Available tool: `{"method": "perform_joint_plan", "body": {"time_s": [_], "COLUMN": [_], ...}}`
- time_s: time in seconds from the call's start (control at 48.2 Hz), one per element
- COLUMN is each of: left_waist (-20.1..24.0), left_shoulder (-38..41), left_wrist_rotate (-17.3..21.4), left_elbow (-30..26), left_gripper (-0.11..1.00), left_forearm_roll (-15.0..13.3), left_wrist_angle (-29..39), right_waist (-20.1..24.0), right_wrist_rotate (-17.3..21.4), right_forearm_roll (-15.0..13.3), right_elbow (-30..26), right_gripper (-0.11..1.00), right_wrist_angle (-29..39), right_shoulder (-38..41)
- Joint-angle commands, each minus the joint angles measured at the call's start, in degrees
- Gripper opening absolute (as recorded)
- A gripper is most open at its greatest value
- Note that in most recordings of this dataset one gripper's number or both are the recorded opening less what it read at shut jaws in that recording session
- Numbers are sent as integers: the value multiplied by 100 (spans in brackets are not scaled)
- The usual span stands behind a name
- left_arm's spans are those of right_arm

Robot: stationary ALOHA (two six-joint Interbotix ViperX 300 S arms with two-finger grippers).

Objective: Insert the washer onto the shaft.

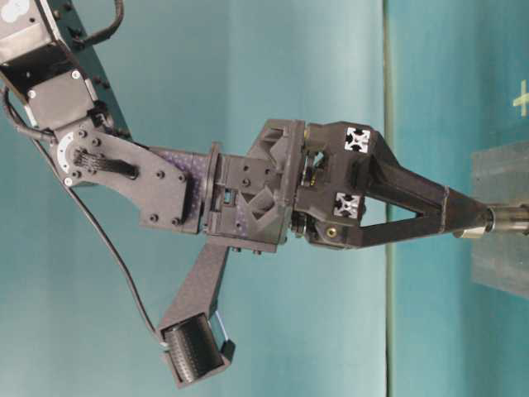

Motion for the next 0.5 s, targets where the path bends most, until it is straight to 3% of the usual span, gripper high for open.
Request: {"method": "perform_joint_plan", "body": {"time_s": [0.0,0.104,0.166,0.477], "left_waist": [0,0,0,0], "left_shoulder": [0,0,0,0], "left_wrist_rotate": [-9,-9,-9,-9], "left_elbow": [-132,-132,-141,-132], "left_gripper": [0,0,0,0], "left_forearm_roll": [26,26,26,26], "left_wrist_angle": [-53,-53,-53,-53], "right_waist": [9,18,18,18], "right_wrist_rotate": [-18,-35,-44,-53], "right_forearm_roll": [18,18,18,26], "right_elbow": [-132,-132,-141,-149], "right_gripper": [55,84,93,90], "right_wrist_angle": [-18,-18,-18,-9], "right_shoulder": [-114,-114,-114,0]}}
